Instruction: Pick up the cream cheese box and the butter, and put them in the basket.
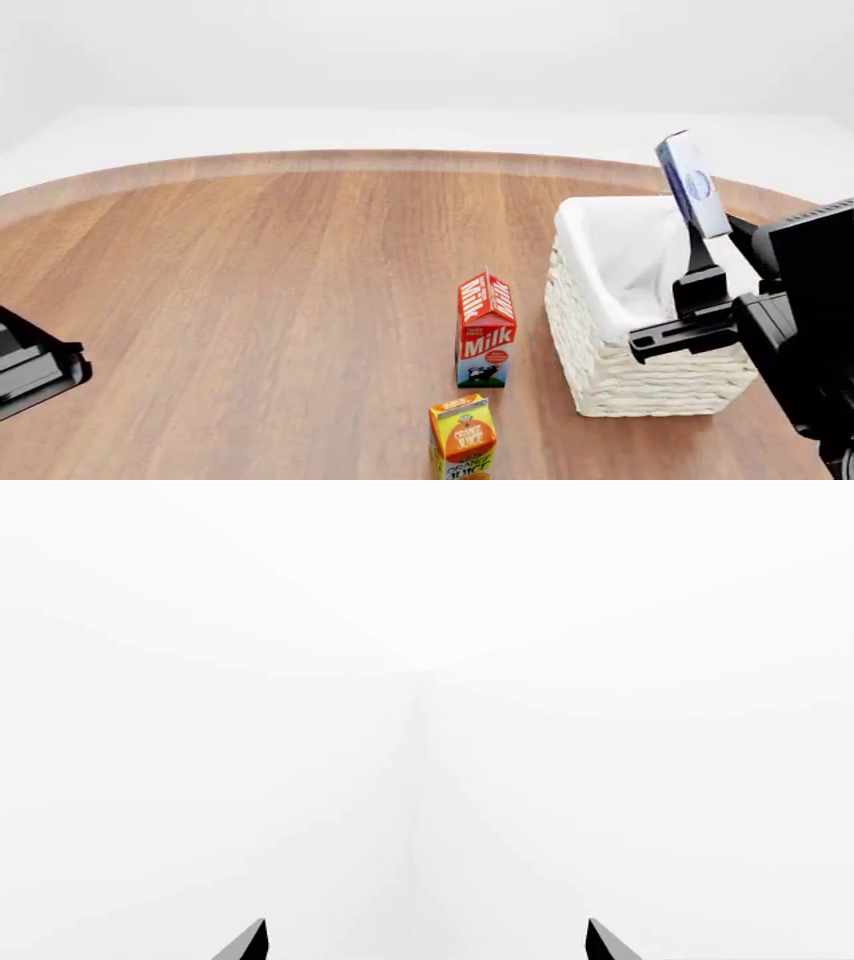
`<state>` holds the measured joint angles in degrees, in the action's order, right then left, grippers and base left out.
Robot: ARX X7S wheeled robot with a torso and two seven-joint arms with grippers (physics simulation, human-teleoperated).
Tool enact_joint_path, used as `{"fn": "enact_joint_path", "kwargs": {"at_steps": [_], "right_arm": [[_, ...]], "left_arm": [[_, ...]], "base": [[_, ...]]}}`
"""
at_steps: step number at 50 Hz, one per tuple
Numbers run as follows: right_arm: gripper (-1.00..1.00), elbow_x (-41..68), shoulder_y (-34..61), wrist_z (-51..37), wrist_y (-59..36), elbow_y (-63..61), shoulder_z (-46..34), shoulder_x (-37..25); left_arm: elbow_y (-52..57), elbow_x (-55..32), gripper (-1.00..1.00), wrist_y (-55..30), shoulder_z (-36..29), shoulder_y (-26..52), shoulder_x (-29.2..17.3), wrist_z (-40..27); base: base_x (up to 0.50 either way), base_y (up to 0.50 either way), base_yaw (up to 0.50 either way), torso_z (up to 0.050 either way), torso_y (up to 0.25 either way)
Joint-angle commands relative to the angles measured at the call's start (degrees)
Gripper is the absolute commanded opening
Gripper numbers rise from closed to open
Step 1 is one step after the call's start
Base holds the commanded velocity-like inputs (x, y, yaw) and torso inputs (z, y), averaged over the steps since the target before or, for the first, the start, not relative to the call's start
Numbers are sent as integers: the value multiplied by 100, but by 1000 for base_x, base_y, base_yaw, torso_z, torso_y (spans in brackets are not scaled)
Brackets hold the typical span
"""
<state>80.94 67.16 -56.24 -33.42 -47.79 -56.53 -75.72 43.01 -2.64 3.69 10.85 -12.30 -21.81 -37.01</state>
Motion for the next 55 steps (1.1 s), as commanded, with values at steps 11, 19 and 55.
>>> {"fn": "enact_joint_path", "kwargs": {"at_steps": [11,19,55], "right_arm": [[-100,-237,328,862,-86,1369,213,392],[-100,347,48,1242,127,1529,138,445],[-100,314,448,1902,-353,3999,-44,1579]], "left_arm": [[-18,93,100,-66,80,24,94,114],[-14,97,100,-58,70,17,86,109],[-9,94,100,-132,16,65,33,92]], "base": [[0,0,0,0,1],[0,0,0,0,0],[0,0,0,0,1]]}}
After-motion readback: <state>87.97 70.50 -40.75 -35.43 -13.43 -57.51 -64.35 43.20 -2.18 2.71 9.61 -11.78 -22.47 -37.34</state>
